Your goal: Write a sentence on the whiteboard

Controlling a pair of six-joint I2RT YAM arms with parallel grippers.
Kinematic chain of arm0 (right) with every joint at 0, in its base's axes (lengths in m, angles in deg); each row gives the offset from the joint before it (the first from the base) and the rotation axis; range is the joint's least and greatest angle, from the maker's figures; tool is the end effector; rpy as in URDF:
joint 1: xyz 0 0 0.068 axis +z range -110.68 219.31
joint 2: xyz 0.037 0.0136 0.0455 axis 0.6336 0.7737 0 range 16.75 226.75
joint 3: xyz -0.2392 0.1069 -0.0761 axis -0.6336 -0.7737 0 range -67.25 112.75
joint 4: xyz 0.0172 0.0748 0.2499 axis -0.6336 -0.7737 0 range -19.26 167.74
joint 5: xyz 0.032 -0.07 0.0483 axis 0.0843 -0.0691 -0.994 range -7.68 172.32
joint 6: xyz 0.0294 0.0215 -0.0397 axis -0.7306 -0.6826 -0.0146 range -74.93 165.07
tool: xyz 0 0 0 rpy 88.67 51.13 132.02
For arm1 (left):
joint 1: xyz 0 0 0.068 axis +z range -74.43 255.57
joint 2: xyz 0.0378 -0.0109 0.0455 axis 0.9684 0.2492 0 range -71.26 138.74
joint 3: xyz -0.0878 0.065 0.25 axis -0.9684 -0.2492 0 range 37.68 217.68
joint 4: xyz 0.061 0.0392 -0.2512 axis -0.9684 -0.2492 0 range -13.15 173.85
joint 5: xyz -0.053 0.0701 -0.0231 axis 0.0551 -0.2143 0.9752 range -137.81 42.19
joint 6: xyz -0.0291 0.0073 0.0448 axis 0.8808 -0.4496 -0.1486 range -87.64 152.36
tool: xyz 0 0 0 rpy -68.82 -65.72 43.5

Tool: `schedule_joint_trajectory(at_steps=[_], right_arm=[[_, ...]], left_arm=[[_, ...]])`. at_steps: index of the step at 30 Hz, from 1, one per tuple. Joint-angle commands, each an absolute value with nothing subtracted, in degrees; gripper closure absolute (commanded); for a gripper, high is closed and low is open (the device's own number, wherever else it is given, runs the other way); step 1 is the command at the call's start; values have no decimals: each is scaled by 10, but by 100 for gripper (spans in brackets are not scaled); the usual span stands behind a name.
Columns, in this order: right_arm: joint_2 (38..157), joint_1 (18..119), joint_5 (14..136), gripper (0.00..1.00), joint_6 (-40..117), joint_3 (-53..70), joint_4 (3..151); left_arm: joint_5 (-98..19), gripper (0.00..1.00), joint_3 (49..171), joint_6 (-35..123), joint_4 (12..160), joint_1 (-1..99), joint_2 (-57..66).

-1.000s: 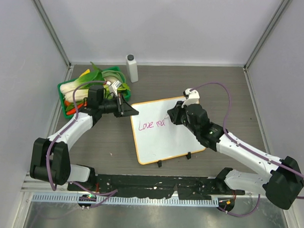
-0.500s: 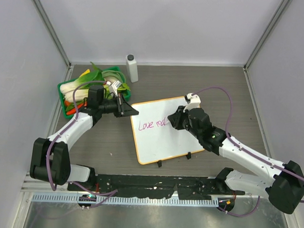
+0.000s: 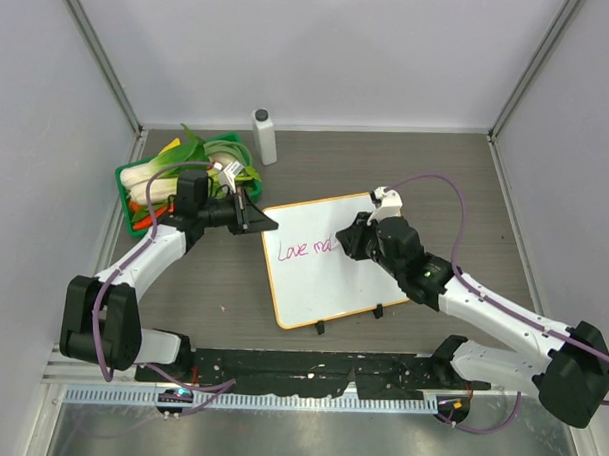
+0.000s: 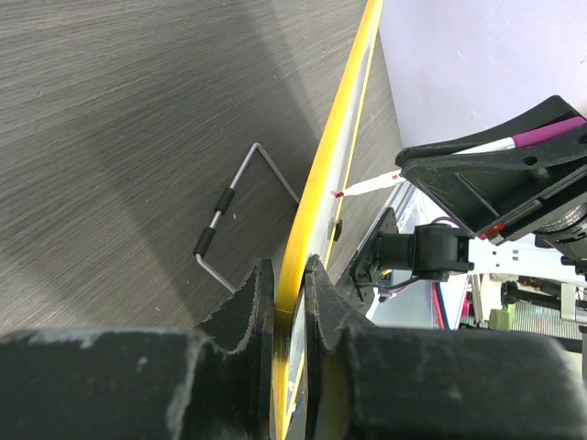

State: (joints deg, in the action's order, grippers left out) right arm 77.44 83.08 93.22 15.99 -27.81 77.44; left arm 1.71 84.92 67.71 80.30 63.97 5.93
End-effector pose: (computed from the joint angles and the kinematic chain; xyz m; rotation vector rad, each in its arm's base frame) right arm 0.1795 0.1626 0.2709 -0.1266 1.9932 0.6519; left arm 0.2733 -0.0837 0.2470 0.0801 2.2455 -1.3894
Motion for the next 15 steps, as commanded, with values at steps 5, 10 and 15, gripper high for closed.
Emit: schedule_joint_trajectory(at_steps=[5,10,15], right_arm=[[799,830,975,99,171,-243,786],[800,830,997,99,175,-236,781],[795,830,1017,98,171,-238,760]], left_arm=[[-70,100,841,627,755,629,71],[-70,100,842,627,754,629,69],[-69,100,843,626,754,629,71]])
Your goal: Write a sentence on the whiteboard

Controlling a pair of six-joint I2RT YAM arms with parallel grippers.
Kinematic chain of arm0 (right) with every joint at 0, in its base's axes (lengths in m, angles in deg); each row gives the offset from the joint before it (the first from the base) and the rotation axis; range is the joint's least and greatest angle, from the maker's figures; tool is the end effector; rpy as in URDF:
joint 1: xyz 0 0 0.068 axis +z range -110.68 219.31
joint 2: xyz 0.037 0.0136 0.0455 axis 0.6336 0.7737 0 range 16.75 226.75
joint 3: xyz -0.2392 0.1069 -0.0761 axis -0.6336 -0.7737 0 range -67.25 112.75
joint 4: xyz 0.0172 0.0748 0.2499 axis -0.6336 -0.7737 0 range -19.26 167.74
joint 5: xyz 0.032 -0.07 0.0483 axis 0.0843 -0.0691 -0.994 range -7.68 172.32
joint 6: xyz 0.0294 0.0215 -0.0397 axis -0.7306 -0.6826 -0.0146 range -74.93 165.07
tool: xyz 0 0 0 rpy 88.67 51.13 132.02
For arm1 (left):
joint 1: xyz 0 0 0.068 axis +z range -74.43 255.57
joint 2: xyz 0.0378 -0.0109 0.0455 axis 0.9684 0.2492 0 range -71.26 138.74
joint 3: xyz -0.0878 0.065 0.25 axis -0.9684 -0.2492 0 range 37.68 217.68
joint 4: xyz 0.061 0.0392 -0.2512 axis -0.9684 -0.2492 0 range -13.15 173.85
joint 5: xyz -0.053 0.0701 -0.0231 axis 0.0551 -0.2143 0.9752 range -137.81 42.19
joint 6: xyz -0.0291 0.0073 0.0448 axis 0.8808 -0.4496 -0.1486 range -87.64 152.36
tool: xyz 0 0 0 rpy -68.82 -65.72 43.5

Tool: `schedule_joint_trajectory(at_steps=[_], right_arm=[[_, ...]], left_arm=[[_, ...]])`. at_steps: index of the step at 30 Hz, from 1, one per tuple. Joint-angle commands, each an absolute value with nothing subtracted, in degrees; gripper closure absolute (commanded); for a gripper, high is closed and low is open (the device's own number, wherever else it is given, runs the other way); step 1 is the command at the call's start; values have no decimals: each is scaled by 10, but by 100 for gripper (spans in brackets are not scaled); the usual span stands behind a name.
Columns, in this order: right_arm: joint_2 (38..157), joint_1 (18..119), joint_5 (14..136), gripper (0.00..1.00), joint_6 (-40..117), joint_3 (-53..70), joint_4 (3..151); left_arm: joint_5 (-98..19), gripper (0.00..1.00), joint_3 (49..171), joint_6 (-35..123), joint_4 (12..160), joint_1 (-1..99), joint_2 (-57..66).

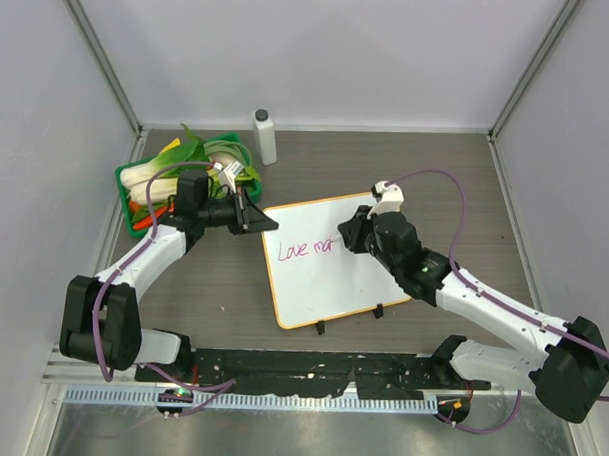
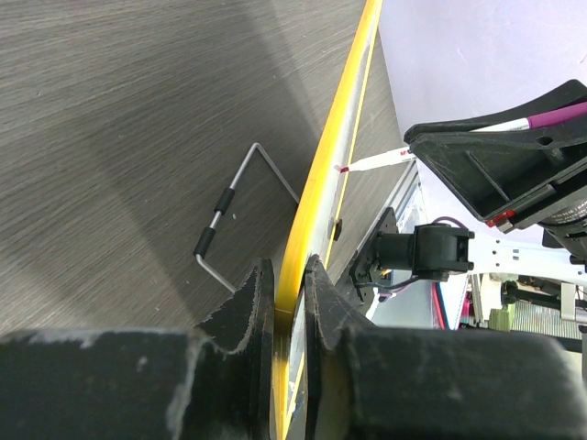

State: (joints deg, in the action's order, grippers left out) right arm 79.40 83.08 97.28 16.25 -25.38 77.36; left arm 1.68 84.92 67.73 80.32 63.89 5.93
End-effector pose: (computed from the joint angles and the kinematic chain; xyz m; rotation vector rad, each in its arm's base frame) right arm 0.1869 0.1664 0.2781 -0.0805 1.9712 0.5890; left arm 0.2732 -0.0841 0.2470 0.0811 2.2457 -1.3898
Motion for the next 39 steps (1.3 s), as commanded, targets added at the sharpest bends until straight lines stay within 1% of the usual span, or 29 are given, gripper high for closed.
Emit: schedule_joint_trajectory(at_steps=[1,15,22,39], right_arm=[[793,830,1017,99,170,-237,755],[770,830,974,98,160,-273,755],[777,831,952,99,158,-273,770],[788,829,952,99,150,-268,790]], left_arm=[[-70,100,843,626,753,629,72],[-70,100,844,626,753,629,72],[-69,100,845,625,753,628,72],[-69,100,844,626,754,628,74]])
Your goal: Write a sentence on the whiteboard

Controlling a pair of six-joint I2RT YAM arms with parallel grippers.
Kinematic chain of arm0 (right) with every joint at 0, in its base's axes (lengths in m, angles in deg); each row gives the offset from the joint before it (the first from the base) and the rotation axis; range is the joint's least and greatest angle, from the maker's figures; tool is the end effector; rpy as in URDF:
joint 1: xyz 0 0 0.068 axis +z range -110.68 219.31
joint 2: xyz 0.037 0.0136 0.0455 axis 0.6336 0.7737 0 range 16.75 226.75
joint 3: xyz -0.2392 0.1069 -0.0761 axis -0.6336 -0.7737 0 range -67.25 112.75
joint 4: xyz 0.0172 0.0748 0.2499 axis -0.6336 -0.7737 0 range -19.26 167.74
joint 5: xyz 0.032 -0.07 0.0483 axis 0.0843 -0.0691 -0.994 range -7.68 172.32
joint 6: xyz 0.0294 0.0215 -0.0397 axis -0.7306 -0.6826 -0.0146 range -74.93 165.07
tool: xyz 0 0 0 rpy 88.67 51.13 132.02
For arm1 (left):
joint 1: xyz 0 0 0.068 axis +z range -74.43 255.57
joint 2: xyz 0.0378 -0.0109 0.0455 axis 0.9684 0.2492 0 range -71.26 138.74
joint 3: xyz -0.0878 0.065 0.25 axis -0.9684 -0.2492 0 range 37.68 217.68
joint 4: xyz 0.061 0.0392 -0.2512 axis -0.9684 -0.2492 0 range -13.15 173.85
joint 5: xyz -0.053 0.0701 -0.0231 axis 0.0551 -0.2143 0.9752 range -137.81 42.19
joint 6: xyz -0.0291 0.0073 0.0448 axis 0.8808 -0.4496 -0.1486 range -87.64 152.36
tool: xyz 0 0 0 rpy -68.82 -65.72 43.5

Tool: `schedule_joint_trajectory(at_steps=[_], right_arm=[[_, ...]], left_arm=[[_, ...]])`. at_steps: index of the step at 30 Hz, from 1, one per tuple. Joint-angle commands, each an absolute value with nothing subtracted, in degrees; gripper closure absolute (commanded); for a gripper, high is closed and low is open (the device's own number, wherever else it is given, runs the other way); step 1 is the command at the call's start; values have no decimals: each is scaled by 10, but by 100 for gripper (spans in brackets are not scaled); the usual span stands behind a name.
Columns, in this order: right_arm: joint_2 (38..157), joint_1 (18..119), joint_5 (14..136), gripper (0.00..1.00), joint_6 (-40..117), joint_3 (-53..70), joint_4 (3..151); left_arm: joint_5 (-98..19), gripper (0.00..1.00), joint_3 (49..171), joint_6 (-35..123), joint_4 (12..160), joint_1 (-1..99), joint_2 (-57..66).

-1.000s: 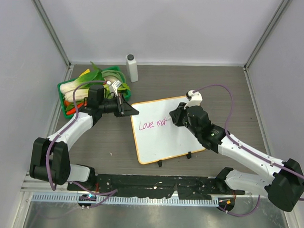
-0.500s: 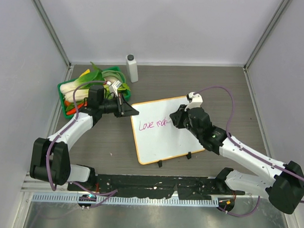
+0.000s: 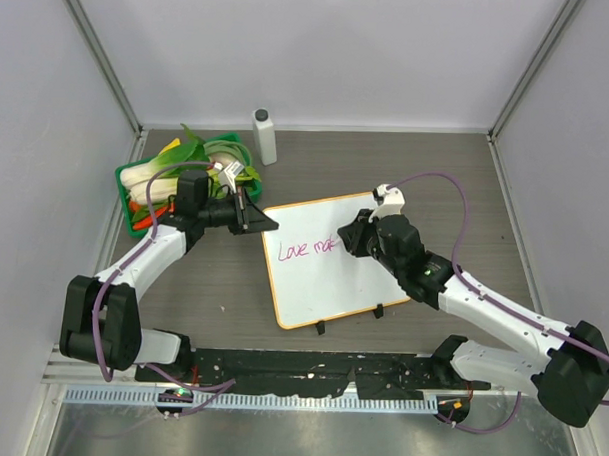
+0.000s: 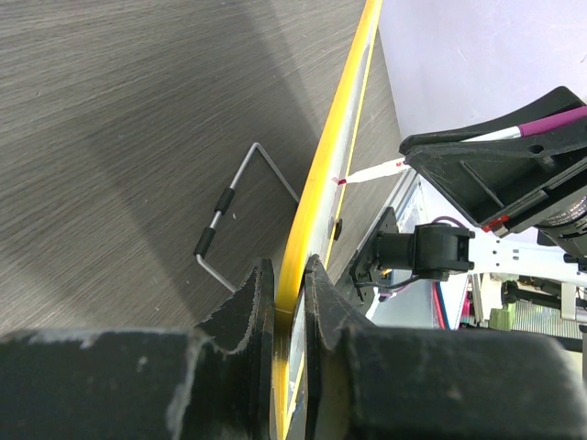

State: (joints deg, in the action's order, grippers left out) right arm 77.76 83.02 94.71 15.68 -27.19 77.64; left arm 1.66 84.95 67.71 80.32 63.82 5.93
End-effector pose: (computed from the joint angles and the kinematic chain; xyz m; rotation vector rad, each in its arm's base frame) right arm 0.1815 0.1629 0.2738 -0.1004 1.9806 0.6362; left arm 0.2732 -0.0844 0.2472 0.0830 2.2454 -1.3898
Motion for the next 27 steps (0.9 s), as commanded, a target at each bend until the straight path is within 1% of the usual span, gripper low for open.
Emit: schedule_joint_trajectory(at_steps=[1,27], right_arm=[[789,829,952,98,150,-270,791],[755,830,981,99,167,-291,745]], left_arm=[[-69,100,844,625,754,626,74],[-72,100,843,625,751,626,72]])
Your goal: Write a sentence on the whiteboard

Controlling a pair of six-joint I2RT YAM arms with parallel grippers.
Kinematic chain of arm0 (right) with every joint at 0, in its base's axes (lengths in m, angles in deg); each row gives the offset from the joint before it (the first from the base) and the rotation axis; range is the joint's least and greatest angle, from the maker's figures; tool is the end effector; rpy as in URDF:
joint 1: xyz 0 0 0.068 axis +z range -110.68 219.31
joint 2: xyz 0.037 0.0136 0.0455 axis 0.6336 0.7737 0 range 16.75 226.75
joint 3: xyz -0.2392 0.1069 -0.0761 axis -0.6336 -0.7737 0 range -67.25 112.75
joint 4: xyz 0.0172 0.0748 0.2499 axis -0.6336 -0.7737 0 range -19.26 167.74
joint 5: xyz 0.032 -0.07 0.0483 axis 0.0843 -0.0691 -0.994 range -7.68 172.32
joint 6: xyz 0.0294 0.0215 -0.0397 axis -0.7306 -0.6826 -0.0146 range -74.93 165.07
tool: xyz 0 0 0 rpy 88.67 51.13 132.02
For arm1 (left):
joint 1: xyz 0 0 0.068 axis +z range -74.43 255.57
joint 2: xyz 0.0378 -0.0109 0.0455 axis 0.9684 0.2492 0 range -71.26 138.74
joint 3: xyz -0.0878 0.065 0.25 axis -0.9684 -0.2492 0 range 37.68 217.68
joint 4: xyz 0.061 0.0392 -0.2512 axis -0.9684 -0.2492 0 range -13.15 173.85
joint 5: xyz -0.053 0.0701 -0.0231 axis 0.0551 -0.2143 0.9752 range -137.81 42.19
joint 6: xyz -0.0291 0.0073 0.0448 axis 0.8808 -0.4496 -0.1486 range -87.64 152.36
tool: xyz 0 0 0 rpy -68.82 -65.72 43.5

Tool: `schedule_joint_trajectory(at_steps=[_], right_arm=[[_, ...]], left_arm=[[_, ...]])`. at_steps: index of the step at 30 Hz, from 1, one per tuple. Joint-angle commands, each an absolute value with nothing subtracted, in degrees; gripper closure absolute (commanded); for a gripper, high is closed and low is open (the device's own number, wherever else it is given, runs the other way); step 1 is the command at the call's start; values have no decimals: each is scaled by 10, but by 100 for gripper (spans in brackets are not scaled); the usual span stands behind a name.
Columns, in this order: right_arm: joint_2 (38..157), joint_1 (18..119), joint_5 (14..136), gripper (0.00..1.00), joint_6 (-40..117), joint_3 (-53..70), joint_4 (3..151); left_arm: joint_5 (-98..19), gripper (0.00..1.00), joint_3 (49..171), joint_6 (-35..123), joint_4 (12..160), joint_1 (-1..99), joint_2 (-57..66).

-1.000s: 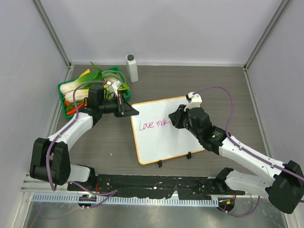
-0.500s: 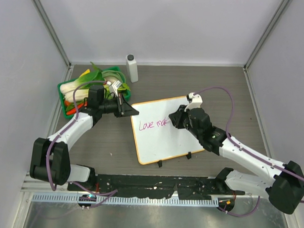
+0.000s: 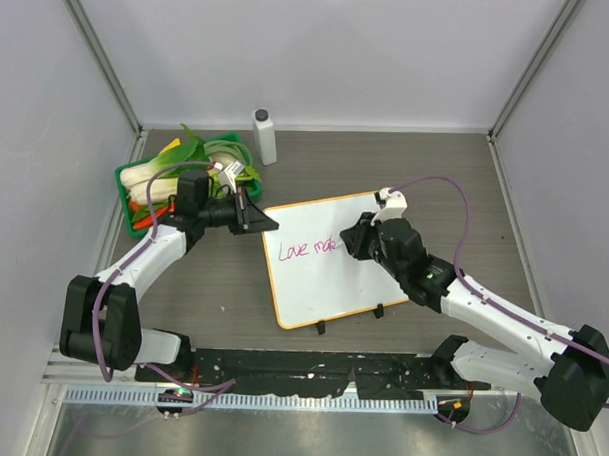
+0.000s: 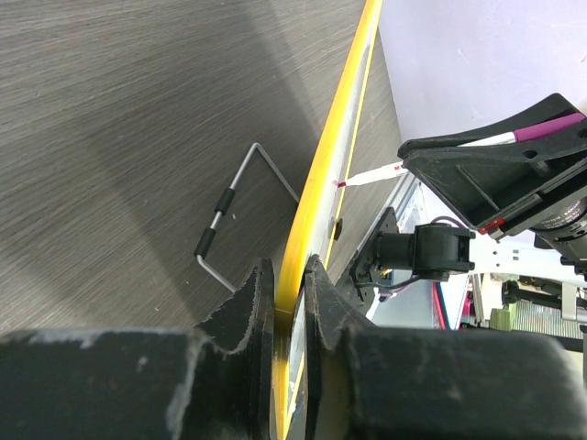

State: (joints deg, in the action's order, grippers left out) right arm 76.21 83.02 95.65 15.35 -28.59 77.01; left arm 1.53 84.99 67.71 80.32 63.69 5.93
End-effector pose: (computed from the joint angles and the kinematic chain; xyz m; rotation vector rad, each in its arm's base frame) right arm 0.1771 0.1580 0.2702 -0.0850 1.9857 0.6204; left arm 0.2732 -0.0850 0.2474 0.0844 2.2455 -1.3885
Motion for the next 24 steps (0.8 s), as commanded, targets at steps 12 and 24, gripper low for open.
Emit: schedule_joint_trajectory(at_steps=[12,24], right_arm=[[753,830,998,98,180,-277,744],[740,829,1017,99,191,-242,769]], left_arm=[[-72,100,843,623,751,626,71],[-72,100,843,624,752,626,71]])
